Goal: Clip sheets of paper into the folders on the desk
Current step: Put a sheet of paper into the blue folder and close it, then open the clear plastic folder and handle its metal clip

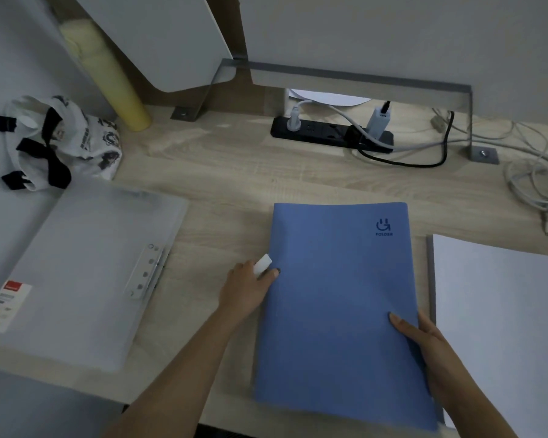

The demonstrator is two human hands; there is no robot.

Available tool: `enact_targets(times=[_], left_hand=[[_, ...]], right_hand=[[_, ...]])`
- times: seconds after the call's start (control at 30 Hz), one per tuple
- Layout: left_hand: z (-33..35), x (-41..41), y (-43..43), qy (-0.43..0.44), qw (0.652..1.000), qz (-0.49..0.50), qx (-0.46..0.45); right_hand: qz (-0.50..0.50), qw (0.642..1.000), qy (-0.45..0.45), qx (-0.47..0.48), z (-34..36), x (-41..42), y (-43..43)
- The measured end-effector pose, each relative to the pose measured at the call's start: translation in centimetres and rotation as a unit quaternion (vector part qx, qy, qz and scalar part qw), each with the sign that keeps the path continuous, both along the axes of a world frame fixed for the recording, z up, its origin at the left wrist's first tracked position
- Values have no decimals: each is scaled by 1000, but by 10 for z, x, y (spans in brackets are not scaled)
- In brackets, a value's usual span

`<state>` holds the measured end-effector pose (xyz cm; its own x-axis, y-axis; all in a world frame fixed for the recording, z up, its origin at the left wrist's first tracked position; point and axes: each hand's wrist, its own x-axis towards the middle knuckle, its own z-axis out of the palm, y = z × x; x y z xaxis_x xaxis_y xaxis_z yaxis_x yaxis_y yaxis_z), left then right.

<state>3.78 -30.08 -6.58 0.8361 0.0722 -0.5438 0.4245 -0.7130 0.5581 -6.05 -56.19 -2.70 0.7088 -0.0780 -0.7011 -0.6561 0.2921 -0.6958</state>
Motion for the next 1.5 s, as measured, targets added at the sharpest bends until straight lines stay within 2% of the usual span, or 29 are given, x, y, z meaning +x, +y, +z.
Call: enact_targets(times=[0.1, 0.27, 0.53, 0.77, 0.9, 0.97, 1.03, 1.17, 1.3, 1.33, 1.43, 1.5], left_hand=[[3, 1, 0, 26, 992, 50, -111], [1, 0, 3, 23, 987, 106, -120], [-7, 8, 19, 33, 962, 187, -198], [-4, 40, 53, 2, 982, 130, -136], [-5, 54, 76, -46, 990, 91, -97], [-4, 55, 87, -55, 996, 58, -49], [-3, 53, 94, -56, 998, 28, -10], [2, 42, 104, -103, 995, -2, -15], [14, 38, 129, -183, 983, 9, -22], [16, 38, 139, -190, 981, 19, -10], [20, 39, 180, -176, 981, 65, 44], [20, 38, 214, -152, 977, 90, 117]], right_hand=[[-8, 1000, -2, 3, 2, 3, 7], [-14, 1000, -11, -6, 7, 13, 23], [-15, 1000, -16, -3, 7, 30, 55], [-38, 999, -22, -5, -7, 47, 99], [-7, 999, -22, -38, -16, 69, 128], [24, 997, -33, -63, -20, 79, 138], [63, 992, -42, -103, -24, 84, 145], [114, 973, -9, -202, -33, 86, 150], [131, 913, -20, -386, -27, 86, 149], [126, 909, -32, -397, -24, 89, 154], [154, 927, -87, -331, -16, 104, 188], [205, 939, -94, -259, -9, 112, 224]])
